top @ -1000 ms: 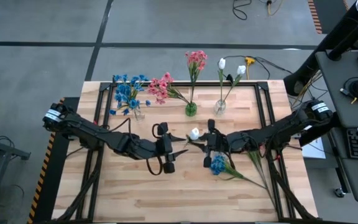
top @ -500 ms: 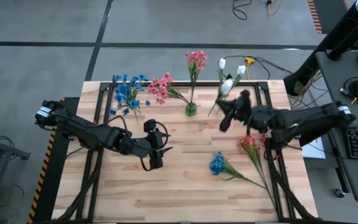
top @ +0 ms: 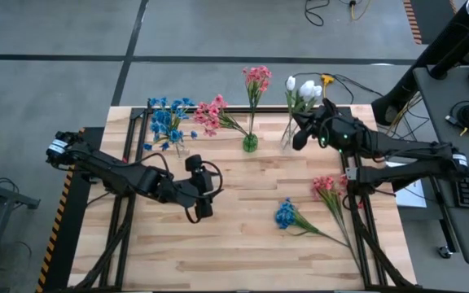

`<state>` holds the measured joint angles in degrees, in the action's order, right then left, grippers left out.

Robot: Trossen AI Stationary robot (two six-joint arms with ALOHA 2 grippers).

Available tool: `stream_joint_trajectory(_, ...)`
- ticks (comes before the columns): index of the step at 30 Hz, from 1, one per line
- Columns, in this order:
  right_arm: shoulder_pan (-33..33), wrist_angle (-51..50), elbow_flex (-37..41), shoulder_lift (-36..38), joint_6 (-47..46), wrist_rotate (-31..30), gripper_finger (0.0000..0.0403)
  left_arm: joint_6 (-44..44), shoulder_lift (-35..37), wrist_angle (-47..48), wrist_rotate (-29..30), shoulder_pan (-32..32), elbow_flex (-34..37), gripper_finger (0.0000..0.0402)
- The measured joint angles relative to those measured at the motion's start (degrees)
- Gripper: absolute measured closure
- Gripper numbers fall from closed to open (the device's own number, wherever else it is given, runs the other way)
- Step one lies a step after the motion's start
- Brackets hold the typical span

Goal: Sort flowers into vase by color
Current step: Put the white flower into the right transparent vase

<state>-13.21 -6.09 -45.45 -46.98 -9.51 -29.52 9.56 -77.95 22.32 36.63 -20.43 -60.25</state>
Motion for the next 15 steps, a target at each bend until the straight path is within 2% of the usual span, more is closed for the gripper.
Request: stream_joint_trajectory(15, -5.3, -1.0, -0.2, 0.0, 2.5, -0.5, 0.039, 0.0, 0.0, 0.6, 1.0, 0.0, 0.0, 0.0189)
